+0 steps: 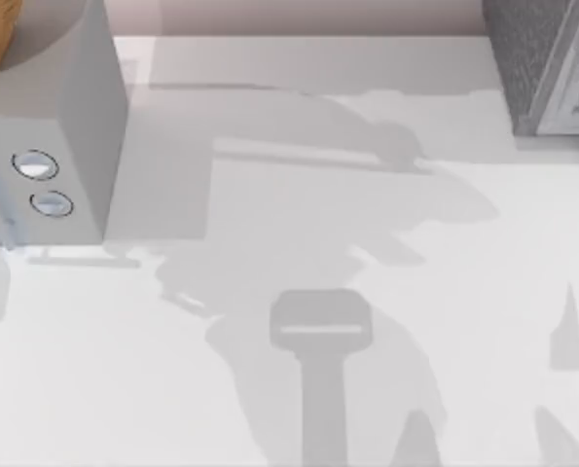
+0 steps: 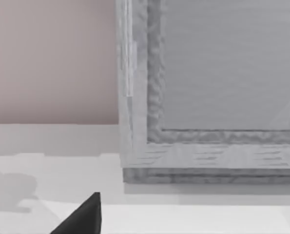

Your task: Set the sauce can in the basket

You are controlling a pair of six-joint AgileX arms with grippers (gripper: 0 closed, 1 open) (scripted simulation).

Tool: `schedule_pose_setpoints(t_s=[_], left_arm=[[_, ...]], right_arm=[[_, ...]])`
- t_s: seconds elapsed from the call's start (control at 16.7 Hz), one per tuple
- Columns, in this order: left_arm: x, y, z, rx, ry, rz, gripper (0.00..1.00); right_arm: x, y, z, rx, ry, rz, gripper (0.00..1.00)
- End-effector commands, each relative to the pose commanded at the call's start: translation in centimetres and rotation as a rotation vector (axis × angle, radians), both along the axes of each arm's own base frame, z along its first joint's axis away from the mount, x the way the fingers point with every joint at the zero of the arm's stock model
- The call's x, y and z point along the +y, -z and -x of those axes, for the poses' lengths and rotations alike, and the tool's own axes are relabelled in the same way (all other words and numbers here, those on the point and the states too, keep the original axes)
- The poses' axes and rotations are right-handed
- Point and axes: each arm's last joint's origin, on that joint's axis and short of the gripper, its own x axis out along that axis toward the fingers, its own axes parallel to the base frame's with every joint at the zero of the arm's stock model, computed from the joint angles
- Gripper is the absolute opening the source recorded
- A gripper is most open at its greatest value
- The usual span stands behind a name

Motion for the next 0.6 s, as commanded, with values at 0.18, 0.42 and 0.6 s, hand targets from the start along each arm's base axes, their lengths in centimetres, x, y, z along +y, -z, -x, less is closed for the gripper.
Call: schedule_pose_setpoints(t_s=[0.18, 0.42, 0.6], left_arm=[[-0.46, 0.58, -0.22, 0.002, -0.009, 0.002, 0.0], [-0.49, 0.62, -0.24, 0.002, -0.01, 0.002, 0.0], [-0.49, 0.62, -0.24, 0.002, -0.01, 0.002, 0.23]], right_arm=[[0.0, 0.0, 0.0, 0.0, 0.0, 0.0, 1.0], [0.0, 0.0, 0.0, 0.0, 0.0, 0.0, 1.0], [0.0, 0.0, 0.0, 0.0, 0.0, 0.0, 1.0]])
